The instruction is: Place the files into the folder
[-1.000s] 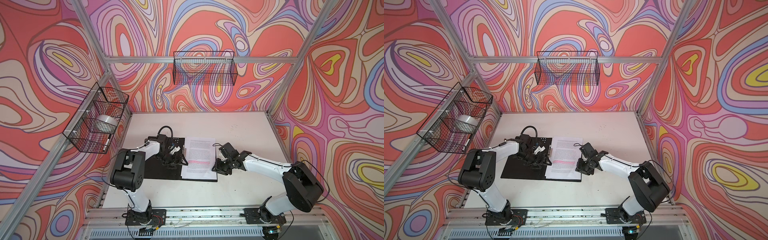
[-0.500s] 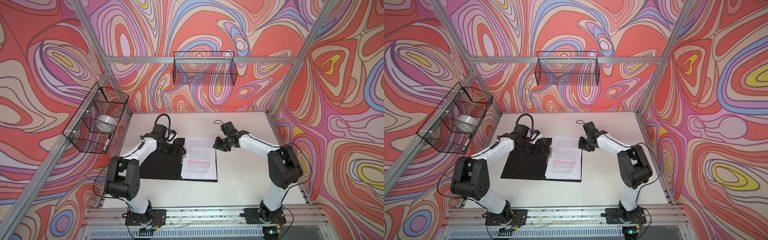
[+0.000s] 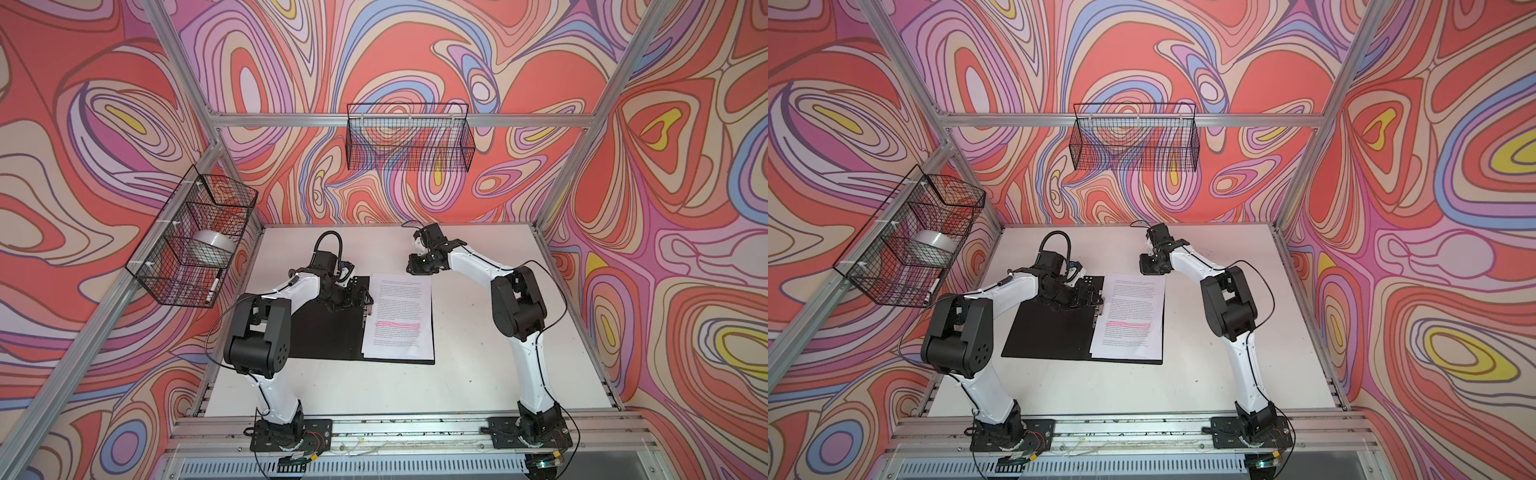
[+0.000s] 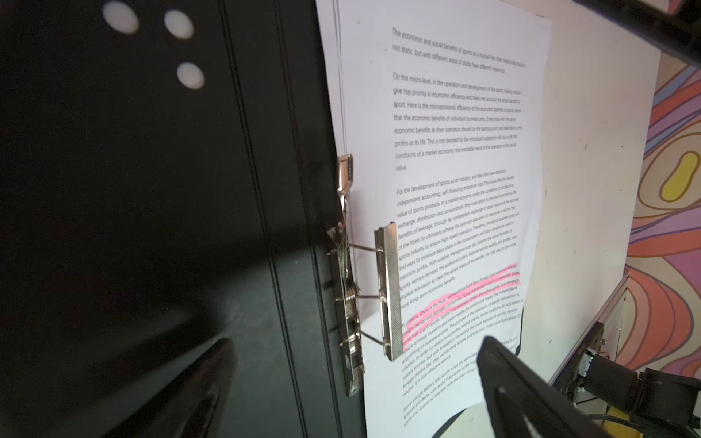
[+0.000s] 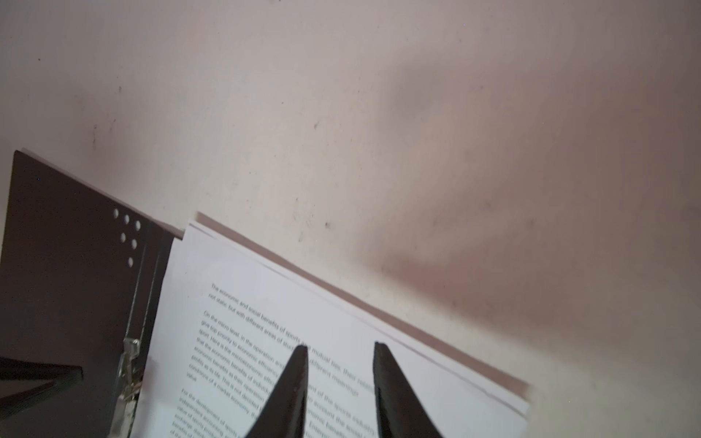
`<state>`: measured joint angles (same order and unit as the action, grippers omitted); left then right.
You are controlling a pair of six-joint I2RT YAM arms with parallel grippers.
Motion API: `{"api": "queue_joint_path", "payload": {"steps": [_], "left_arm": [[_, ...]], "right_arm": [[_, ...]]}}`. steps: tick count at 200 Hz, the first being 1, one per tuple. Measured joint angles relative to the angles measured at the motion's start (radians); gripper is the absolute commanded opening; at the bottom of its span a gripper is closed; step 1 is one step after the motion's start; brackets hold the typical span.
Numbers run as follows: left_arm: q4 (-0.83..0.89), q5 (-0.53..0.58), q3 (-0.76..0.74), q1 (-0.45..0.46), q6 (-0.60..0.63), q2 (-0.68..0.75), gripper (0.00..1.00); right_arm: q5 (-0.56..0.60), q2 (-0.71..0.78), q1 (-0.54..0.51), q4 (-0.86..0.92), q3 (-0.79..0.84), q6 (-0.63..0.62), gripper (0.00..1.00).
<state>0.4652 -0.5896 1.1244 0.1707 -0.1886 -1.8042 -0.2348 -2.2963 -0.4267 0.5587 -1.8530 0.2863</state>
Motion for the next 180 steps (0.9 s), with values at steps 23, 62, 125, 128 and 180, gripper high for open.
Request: {"api": "queue_joint_path", "payload": {"steps": [23,62,125,128,180], "left_arm": [[-0.023,-0.016,0.001,-0.005,-0.021,-0.029,1.00],[-0.060,-0.040,0.003,-0.024,-0.060,-0.039,1.00],[-0.120,-0.042,-0.007,-0.050,-0.146,-0.042,1.00],[-0.124,-0.042,-0.007,-0.051,-0.151,-0.042,1.00],[-0.163,-0.047,-0.016,-0.061,-0.202,-0.045,1.00]], "right_arm": [[-0.013,-0.084,0.000,0.002,-0.077,-0.014,0.31],[-0.054,-0.138,0.000,0.011,-0.158,-0.031,0.31],[-0.180,-0.205,0.000,0.076,-0.251,-0.042,0.30],[-0.186,-0.205,0.000,0.081,-0.253,-0.042,0.30],[-0.256,-0.208,0.000,0.160,-0.277,-0.058,0.29]]}}
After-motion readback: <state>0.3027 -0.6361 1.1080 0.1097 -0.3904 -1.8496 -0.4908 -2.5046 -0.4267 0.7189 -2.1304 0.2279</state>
